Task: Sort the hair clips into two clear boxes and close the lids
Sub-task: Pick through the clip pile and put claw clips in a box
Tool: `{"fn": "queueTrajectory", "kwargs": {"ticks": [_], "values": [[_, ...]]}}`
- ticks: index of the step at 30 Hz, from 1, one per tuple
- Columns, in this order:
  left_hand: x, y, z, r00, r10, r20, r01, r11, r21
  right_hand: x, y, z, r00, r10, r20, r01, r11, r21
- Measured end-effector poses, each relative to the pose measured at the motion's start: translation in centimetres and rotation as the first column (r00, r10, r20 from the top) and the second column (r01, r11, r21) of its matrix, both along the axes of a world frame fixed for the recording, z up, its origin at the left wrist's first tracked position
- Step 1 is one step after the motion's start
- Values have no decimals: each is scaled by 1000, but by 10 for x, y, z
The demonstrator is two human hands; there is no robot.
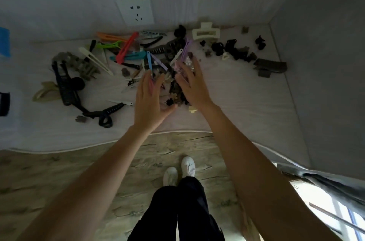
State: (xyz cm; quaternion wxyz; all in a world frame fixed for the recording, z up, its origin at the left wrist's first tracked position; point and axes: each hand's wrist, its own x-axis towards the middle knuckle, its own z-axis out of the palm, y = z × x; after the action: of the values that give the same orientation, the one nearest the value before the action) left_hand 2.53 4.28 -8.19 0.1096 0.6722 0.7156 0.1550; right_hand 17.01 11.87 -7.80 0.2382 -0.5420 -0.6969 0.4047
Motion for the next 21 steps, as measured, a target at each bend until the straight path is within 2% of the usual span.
{"fn": "queueTrajectory", "kwargs": {"ticks": [2,4,6,8,10,12,15,17,21], "values": [[1,0,5,999,-26,-20,26,1000,2,5,0,14,998,62,13,-63,994,84],[7,-2,12,997,-79,-22,80,997,20,39,5,19,995,25,101,-50,966,252],[21,-1,17,986,-161,-45,163,985,48,89,18,23,960,-133,244,19,908,420],[39,6,19,967,-235,-102,241,970,47,135,35,26,887,-293,358,76,856,511],[57,14,15,945,-292,-146,296,955,9,168,52,25,792,-371,485,138,883,449],[63,21,8,929,-310,-202,310,950,-34,183,69,20,759,-334,559,212,938,273],[52,26,0,927,-261,-271,257,965,-53,176,87,14,754,-261,602,247,963,109],[41,26,-2,927,-243,-286,241,970,-41,153,95,16,761,-210,613,208,975,75],[29,22,-1,934,-235,-270,238,971,-21,90,90,25,844,-120,523,81,992,96]]}}
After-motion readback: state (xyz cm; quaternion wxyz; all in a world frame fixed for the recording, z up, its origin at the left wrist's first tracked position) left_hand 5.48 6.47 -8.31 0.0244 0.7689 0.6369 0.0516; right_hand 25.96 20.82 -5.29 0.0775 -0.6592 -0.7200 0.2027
